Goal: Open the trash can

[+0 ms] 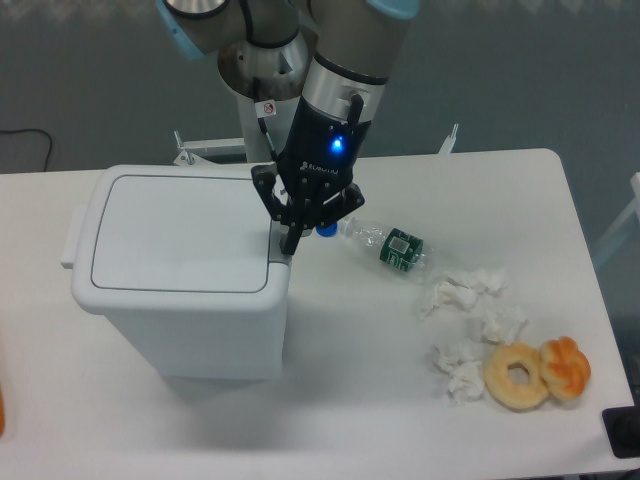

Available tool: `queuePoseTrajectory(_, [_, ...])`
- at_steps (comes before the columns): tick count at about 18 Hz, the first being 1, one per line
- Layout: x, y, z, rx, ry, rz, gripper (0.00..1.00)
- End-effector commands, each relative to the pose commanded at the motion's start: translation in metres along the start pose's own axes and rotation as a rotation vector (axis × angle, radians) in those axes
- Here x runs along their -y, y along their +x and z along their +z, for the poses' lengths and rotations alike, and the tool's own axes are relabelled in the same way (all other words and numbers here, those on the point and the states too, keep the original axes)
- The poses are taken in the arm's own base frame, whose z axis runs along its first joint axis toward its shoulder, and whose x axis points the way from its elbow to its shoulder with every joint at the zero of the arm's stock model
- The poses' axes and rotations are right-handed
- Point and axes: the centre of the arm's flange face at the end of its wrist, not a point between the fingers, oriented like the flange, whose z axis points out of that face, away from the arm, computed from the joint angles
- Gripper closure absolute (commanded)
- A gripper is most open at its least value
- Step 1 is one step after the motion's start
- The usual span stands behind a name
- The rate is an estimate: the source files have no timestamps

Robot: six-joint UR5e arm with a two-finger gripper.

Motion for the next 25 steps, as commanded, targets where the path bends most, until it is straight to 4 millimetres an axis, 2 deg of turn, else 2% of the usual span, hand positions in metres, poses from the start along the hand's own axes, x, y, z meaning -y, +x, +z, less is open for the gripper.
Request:
queuePoseTrajectory(6, [-0.003, -0.001, 0.000, 0.001, 0.000, -0.002, 1.00])
queuePoseTrajectory(11, [0.000, 0.001, -0.011, -0.003, 0.020, -0.001, 1.00])
queuePoseTrajectory(12, [0.002, 0.000, -0.014, -0.011, 0.031, -0.002, 0.93])
queuePoseTrajectory(14, [0.008, -0.006, -0.026, -0.010, 0.060, -0.006, 0.53])
queuePoseTrajectory(16, [0.018, -0.011, -0.038, 0.003, 0.085, -0.005, 0.33])
queuePoseTrajectory(18, [0.022, -0.034, -0.045, 0.018, 0.099, -0.030, 0.13])
queuePoseTrajectory(19, [0.025, -0.047, -0.040, 0.022, 0.101, -0.037, 0.00])
queuePoseTrajectory(21, [0.028, -0.075, -0.027, 0.037, 0.106, -0.043, 0.00])
queuePoseTrajectory(23, [0.029, -0.113, -0.011, 0.061, 0.091, -0.029, 0.00])
queuePoseTrajectory(25, [0.025, -0.136, 0.003, 0.153, 0.022, 0.059, 0.00])
